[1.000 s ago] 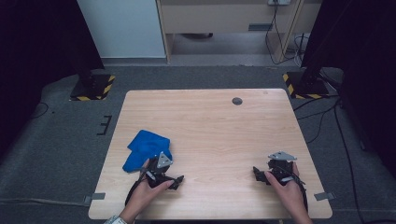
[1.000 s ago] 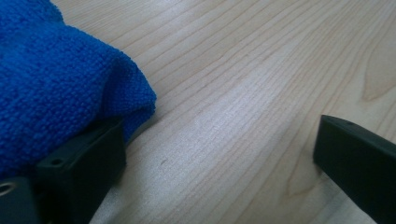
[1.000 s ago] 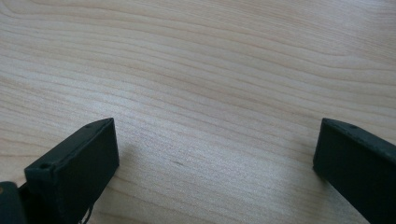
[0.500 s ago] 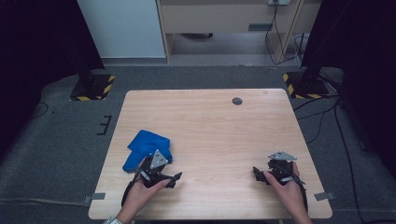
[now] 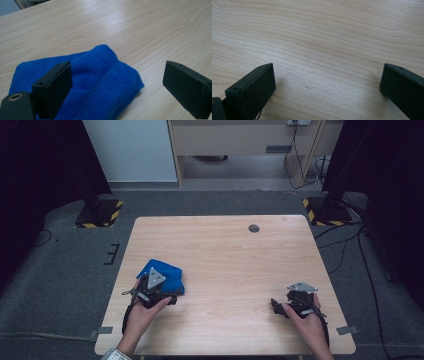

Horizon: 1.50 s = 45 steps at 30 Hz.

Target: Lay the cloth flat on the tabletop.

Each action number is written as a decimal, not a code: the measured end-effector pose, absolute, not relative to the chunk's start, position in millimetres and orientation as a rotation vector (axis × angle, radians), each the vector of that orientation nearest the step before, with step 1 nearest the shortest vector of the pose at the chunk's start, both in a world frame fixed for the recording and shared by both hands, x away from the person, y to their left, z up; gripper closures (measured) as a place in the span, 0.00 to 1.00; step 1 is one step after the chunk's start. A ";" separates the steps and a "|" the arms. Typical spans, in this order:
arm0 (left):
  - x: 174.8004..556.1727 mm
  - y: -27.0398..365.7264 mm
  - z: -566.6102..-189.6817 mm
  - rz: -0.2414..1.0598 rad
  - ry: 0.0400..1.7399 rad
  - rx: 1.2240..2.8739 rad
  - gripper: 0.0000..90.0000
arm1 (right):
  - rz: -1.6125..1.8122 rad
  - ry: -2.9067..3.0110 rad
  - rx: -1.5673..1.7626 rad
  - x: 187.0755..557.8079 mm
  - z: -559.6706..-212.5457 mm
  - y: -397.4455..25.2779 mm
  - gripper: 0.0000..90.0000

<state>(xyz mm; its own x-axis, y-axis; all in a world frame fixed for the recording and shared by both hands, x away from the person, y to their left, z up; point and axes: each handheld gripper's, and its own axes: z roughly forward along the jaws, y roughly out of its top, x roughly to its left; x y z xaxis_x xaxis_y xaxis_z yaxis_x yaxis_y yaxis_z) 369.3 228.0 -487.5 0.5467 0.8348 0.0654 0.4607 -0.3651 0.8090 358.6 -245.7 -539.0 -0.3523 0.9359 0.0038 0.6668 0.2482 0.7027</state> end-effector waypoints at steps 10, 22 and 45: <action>395.3 229.0 -510.9 0.572 1.145 2.066 0.08 | 0.869 2.110 1.462 358.6 -538.9 -245.7 0.00; 411.5 233.8 -530.5 0.485 1.234 2.056 0.17 | 0.868 2.111 1.465 358.6 -538.7 -245.6 0.00; 415.7 243.3 -507.3 0.509 1.175 1.978 0.80 | 0.871 2.113 1.463 358.7 -538.8 -245.7 0.00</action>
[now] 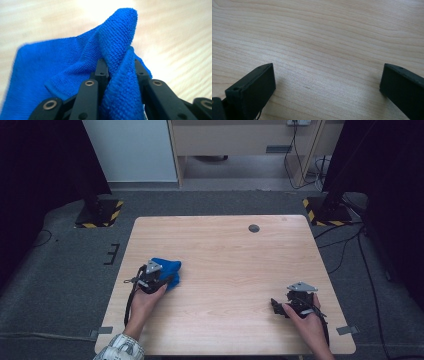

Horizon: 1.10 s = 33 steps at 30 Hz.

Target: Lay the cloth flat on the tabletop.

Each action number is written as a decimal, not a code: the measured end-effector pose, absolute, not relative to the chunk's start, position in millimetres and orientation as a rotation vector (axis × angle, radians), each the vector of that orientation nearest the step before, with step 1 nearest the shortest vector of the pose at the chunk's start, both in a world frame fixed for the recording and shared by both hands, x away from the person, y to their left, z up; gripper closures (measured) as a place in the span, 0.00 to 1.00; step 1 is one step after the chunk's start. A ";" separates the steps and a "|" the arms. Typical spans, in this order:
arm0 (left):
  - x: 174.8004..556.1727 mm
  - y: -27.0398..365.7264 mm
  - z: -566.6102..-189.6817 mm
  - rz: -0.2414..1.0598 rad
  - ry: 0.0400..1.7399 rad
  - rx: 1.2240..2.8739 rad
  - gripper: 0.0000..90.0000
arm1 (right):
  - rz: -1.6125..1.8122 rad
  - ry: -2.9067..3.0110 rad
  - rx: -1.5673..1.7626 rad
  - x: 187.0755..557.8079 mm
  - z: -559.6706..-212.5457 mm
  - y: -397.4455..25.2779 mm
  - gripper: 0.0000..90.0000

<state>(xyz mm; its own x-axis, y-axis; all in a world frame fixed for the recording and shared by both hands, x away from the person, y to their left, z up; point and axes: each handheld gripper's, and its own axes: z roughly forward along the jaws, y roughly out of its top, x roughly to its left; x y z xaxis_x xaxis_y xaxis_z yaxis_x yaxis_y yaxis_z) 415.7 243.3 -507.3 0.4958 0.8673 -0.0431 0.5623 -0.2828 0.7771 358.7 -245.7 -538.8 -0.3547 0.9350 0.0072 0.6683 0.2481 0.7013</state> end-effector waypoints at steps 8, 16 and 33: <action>433.8 219.2 -477.4 0.537 1.087 1.993 0.81 | 0.873 2.115 1.460 358.8 -538.9 -245.9 0.00; 447.8 191.6 -449.9 0.577 1.009 2.029 0.81 | 0.865 2.099 1.468 359.7 -539.1 -244.1 0.00; 477.7 117.6 -406.8 0.598 0.823 2.078 0.81 | 0.866 2.104 1.466 360.6 -539.0 -242.9 0.00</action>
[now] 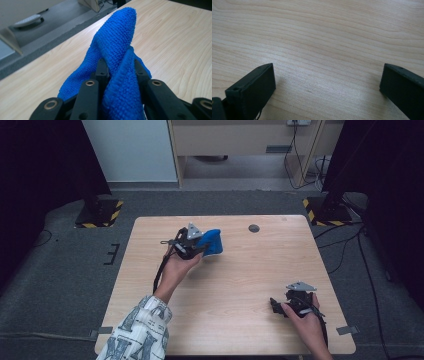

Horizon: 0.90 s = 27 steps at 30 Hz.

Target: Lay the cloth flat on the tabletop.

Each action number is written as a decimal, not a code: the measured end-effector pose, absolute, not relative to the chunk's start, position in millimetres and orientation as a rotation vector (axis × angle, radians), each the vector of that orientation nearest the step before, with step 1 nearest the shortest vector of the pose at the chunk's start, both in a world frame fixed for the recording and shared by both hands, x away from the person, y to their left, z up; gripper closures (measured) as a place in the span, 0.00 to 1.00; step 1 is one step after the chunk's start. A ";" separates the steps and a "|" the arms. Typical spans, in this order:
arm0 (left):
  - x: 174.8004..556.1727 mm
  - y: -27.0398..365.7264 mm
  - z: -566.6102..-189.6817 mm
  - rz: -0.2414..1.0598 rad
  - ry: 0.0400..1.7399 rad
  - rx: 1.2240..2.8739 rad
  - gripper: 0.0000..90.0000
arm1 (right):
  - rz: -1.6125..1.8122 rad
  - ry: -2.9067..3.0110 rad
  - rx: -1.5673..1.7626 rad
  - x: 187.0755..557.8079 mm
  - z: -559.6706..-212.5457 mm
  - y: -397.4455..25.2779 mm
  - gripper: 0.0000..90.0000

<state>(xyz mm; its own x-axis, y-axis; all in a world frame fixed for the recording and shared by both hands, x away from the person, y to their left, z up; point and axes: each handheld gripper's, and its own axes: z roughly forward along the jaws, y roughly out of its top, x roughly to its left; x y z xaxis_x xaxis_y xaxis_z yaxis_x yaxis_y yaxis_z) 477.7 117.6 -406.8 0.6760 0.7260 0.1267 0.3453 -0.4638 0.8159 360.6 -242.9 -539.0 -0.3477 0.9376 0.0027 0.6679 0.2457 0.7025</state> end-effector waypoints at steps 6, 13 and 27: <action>482.5 88.8 -408.6 0.603 0.736 2.096 0.80 | 0.866 2.104 1.466 360.6 -539.0 -242.9 0.00; 492.3 73.5 -426.9 0.540 0.742 2.104 0.80 | 0.866 2.104 1.465 360.6 -539.0 -242.9 0.00; 461.9 69.2 -473.5 0.391 0.754 2.130 0.79 | 0.866 2.104 1.464 360.7 -539.0 -243.0 0.00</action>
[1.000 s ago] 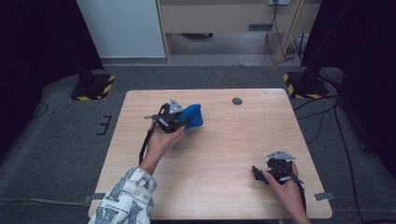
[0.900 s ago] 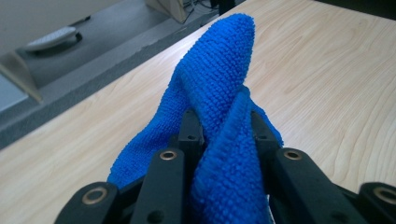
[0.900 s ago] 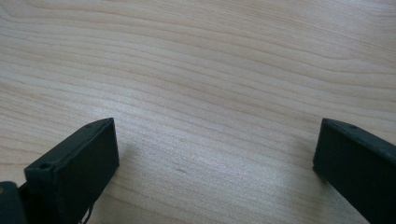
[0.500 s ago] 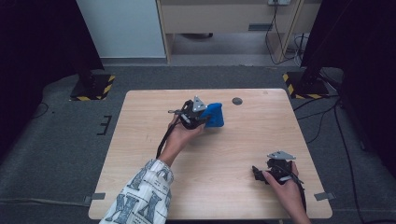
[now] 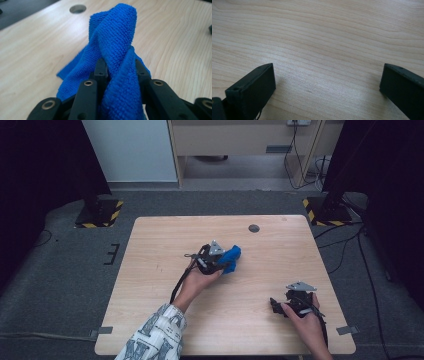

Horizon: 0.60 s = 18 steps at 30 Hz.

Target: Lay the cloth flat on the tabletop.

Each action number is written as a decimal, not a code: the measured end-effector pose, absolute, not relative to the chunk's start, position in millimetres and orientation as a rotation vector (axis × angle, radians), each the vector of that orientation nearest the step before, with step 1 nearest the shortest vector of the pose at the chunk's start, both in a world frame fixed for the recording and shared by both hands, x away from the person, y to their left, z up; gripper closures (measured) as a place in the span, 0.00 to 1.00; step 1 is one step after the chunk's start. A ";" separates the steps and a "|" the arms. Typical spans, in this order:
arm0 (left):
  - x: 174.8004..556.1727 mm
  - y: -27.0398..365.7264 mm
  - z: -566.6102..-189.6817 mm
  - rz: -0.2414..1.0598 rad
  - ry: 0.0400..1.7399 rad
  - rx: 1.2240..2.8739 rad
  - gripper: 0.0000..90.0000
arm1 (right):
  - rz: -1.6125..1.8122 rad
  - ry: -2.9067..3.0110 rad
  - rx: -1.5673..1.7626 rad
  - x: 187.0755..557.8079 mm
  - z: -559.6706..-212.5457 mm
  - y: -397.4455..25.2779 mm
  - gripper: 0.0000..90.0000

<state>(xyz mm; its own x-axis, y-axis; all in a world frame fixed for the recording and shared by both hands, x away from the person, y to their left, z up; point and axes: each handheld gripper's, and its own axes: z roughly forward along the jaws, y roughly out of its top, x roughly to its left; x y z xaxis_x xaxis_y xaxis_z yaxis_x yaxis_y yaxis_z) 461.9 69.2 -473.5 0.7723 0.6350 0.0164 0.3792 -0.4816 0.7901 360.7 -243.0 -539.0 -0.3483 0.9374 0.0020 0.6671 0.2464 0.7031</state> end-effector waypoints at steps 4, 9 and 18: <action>458.2 73.1 -482.8 0.343 0.790 2.110 0.77 | 0.867 2.104 1.466 360.6 -539.0 -242.9 0.01; 440.0 74.3 -495.4 0.293 0.760 2.110 0.77 | 0.882 2.119 1.447 359.3 -538.6 -243.5 0.03; 419.4 75.8 -511.7 0.240 0.728 2.135 0.72 | 0.894 2.139 1.423 358.9 -537.3 -242.1 0.09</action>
